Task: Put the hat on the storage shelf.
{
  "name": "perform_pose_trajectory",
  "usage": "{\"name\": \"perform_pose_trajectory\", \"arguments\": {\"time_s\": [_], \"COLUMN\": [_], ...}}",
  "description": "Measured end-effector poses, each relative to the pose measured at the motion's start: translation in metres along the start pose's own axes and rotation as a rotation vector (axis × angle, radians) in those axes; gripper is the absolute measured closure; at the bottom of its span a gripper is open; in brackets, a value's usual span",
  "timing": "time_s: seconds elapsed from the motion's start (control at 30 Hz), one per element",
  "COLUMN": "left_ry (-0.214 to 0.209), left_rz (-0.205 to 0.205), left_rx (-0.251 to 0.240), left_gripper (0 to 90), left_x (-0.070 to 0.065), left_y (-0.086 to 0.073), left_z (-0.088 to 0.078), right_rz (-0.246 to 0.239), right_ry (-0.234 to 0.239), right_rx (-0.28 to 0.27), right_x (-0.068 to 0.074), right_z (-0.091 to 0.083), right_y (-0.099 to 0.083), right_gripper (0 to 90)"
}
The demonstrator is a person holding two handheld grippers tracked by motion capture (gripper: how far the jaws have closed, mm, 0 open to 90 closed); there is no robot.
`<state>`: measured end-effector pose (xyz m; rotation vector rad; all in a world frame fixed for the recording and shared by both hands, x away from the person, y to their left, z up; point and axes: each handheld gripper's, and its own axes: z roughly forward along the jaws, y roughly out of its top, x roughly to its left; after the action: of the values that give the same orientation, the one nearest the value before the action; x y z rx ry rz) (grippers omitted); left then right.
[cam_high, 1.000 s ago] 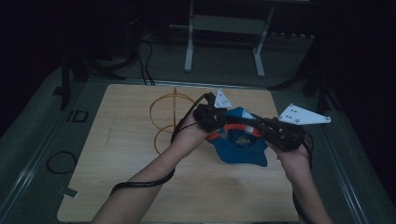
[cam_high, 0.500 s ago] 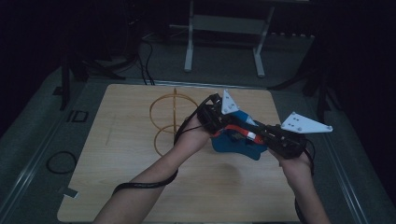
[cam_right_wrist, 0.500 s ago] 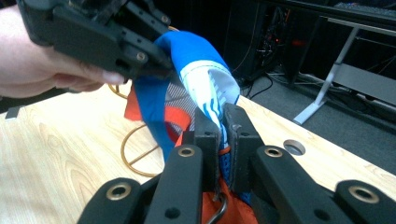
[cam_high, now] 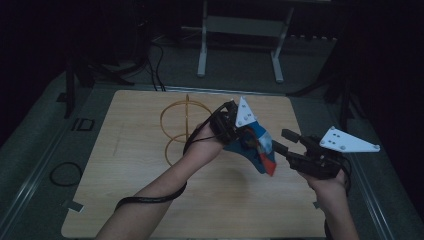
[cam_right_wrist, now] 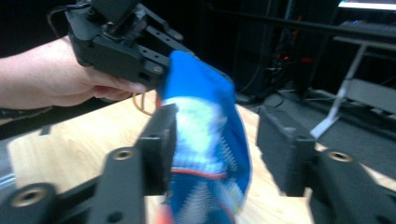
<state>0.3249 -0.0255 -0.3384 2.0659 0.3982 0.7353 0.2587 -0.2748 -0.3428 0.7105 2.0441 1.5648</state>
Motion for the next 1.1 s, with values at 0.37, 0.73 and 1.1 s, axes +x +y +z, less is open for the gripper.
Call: {"name": "perform_pose_trajectory", "arguments": {"time_s": [0.37, 0.73, 1.1], "left_ry": [-0.085, -0.299, -0.342], "left_rz": [0.082, 0.135, 0.101], "left_rx": [-0.174, -0.423, -0.457], "left_gripper": [90.0, 90.0, 90.0], "left_x": [0.017, 0.024, 0.018], "left_y": [-0.020, -0.028, -0.018], "left_z": [-0.016, -0.021, -0.019], "right_rz": [-0.040, -0.089, -0.142], "right_ry": [0.037, 0.097, 0.131], "right_rx": [0.070, 0.084, 0.076], "right_x": [-0.013, -0.006, 0.003], "right_z": [0.000, 0.016, 0.027], "right_y": [-0.014, -0.027, -0.024], "right_gripper": [36.7, 44.3, 52.3]}}
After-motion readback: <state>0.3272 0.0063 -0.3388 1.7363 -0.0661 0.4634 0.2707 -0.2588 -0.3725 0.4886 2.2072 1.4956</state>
